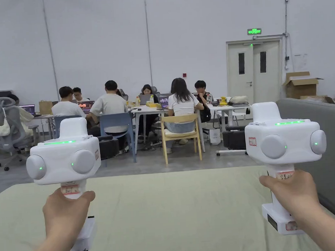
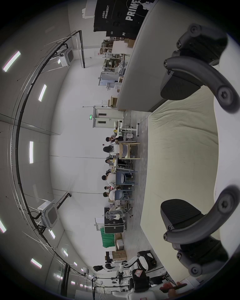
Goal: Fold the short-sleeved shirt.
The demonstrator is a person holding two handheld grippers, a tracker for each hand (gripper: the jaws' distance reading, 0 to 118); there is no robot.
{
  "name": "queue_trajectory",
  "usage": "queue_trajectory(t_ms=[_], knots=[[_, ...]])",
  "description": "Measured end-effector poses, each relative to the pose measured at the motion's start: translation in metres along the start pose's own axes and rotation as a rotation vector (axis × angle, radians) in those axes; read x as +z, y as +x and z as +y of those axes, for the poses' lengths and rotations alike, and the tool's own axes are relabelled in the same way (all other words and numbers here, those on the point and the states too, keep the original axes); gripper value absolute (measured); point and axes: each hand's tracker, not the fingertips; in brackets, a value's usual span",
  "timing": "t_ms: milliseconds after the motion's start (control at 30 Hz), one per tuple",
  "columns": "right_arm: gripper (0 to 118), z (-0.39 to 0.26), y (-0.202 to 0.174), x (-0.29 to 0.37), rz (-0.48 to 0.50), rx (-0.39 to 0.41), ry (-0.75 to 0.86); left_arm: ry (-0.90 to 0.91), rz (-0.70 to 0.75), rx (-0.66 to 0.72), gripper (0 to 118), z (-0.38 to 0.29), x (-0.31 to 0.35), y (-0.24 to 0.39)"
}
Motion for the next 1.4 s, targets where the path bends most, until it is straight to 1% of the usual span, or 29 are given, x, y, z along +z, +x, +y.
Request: queue_trajectory(t_ms=[100, 267, 333, 400, 433, 467, 500, 533, 567, 600, 633, 667, 700, 733, 800, 833, 967, 1000, 1033, 1067, 1100, 1133, 1167, 1267, 1333, 1400], knots=[[118, 0.0, 0.0, 0.0, 0.02, -0.02, 0.003, -0.004, -0.02, -0.01, 118, 0.003, -0.002, 0.0], [118, -0.002, -0.004, -0.001, 0.012, 0.014, 0.011, 0.0, -0.04, 0.0, 118, 0.005, -0.002, 0.0], [118, -0.003, -0.003, -0.001, 0.023, 0.008, 0.013, -0.009, -0.046, 0.034, 118, 0.008, -0.002, -0.001], [118, -0.003, -0.002, -0.001, 0.036, 0.007, 0.02, -0.045, -0.016, 0.074, 118, 0.012, -0.004, 0.0], [118, -0.003, -0.001, 0.0, 0.04, 0.008, 0.02, -0.034, -0.033, 0.091, 118, 0.012, -0.004, -0.002], [118, -0.004, 0.0, 0.001, 0.048, 0.006, 0.02, -0.009, -0.088, 0.114, 118, 0.012, -0.002, -0.005], [109, -0.006, 0.002, 0.002, 0.065, 0.004, 0.021, 0.013, -0.136, 0.107, 114, 0.011, -0.001, -0.008], [83, -0.009, 0.001, 0.003, 0.065, 0.005, 0.036, 0.023, -0.149, 0.077, 81, 0.01, 0.0, -0.008], [37, -0.012, 0.0, 0.003, 0.049, 0.012, 0.038, 0.001, -0.132, 0.047, 16, 0.009, -0.004, -0.006], [5, -0.015, -0.002, -0.001, -0.054, 0.031, -0.001, -0.021, -0.072, 0.012, 0, 0.007, -0.006, -0.002], [5, -0.021, -0.002, -0.001, -0.09, 0.011, 0.004, -0.01, -0.116, 0.046, 0, 0.002, -0.007, -0.004], [5, -0.026, 0.003, -0.003, -0.02, 0.005, 0.008, -0.03, -0.202, 0.061, 0, 0.0, -0.008, -0.005], [5, -0.031, 0.008, -0.003, 0.05, -0.003, -0.017, -0.037, -0.175, 0.043, 0, -0.002, -0.01, -0.002], [5, -0.036, 0.011, -0.003, 0.091, -0.013, -0.027, -0.025, -0.16, 0.011, 0, -0.006, -0.009, 0.003], [4, -0.041, 0.012, -0.002, 0.074, -0.007, -0.027, 0.008, -0.112, -0.056, 0, -0.01, -0.011, 0.01], [4, -0.043, 0.011, -0.001, 0.07, -0.004, -0.023, 0.002, -0.112, -0.08, 0, -0.012, -0.011, 0.015], [3, -0.04, 0.011, -0.002, 0.077, -0.028, -0.013, 0.006, -0.128, -0.072, 0, -0.014, -0.011, 0.013], [3, -0.039, 0.004, -0.003, 0.078, -0.021, -0.007, 0.014, -0.115, -0.065, 0, -0.013, -0.01, 0.007], [3, -0.036, -0.005, -0.003, 0.078, 0.015, 0.011, 0.016, -0.106, -0.054, 0, -0.013, -0.009, -0.003], [3, -0.036, -0.019, -0.004, 0.102, 0.05, 0.024, 0.021, -0.084, -0.042, 0, -0.012, -0.007, -0.013], [3, -0.035, -0.035, -0.005, 0.13, 0.072, 0.03, 0.019, -0.041, -0.026, 0, -0.013, 0.001, -0.027], [3, -0.034, -0.054, -0.007, 0.18, 0.08, 0.03, 0.016, -0.009, -0.013, 0, -0.013, 0.005, -0.046], [3, -0.033, -0.076, -0.009, 0.221, 0.078, 0.028, 0.008, 0.023, -0.006, 0, -0.013, 0.01, -0.063], [3, -0.032, -0.149, -0.01, 0.351, 0.073, 0.042, -0.018, 0.19, -0.042, 0, -0.015, 0.037, -0.123], [3, -0.029, -0.202, -0.01, 0.476, 0.061, 0.024, -0.027, 0.287, -0.075, 0, -0.018, 0.061, -0.164], [3, -0.03, -0.241, -0.004, 0.554, 0.035, 0.014, -0.038, 0.375, -0.102, 0, -0.02, 0.083, -0.196]])
